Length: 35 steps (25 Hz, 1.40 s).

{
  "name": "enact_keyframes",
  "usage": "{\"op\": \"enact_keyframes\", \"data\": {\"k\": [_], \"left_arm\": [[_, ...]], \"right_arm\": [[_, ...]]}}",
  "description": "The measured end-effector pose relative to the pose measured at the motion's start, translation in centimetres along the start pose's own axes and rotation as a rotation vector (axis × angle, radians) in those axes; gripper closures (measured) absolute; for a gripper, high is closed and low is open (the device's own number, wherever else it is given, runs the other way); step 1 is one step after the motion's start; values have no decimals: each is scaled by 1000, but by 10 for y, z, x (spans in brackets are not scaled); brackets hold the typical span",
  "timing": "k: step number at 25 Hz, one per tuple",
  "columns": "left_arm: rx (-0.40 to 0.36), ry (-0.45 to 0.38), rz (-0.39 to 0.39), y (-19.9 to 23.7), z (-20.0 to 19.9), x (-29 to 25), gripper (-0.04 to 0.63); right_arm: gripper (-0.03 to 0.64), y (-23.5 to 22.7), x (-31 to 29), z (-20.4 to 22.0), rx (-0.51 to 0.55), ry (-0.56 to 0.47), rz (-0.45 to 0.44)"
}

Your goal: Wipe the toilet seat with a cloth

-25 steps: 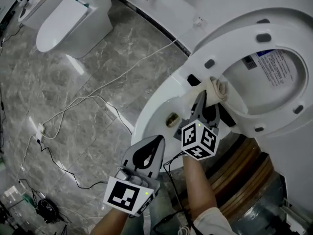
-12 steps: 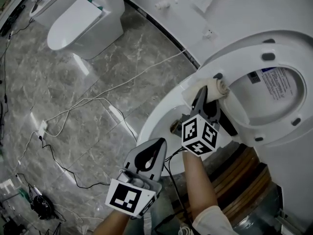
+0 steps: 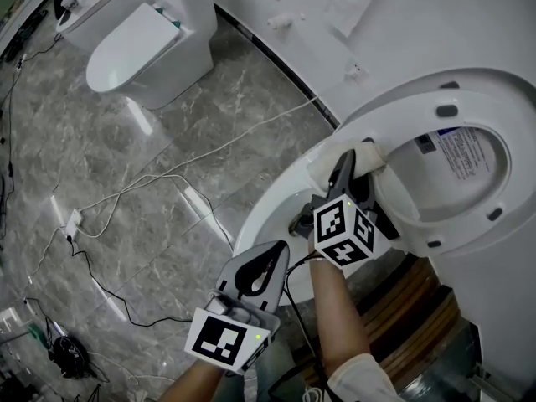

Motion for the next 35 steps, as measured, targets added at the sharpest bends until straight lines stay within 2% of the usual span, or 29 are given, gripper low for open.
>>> {"op": "enact_keyframes", "data": {"k": [8,24,30,35], "left_arm": [[-18,-2,22,-14,-11,-1,600],[-49,-41,74,-49,-45,-7,600],[-69,-45,82,-61,-55,-9,600],[-79,-56,95,-71,-65,-8,600]], "right_arm": [[517,-5,-5,-29,-44,-63,11],[517,-27,-11,-110,-109,-179,91],[517,-30,-7,-127,-200,-160,106],[517,-31,-1,-137,-228,-159,114]]}}
Point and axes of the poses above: the fingertips, and each gripper's own axes: x backward along the fingers, y to its left, z out of its underside, the point moved 7 cm from there along x, backward along the fingers, and after that the axes turned 15 degrees about x, right-handed, at the moved point
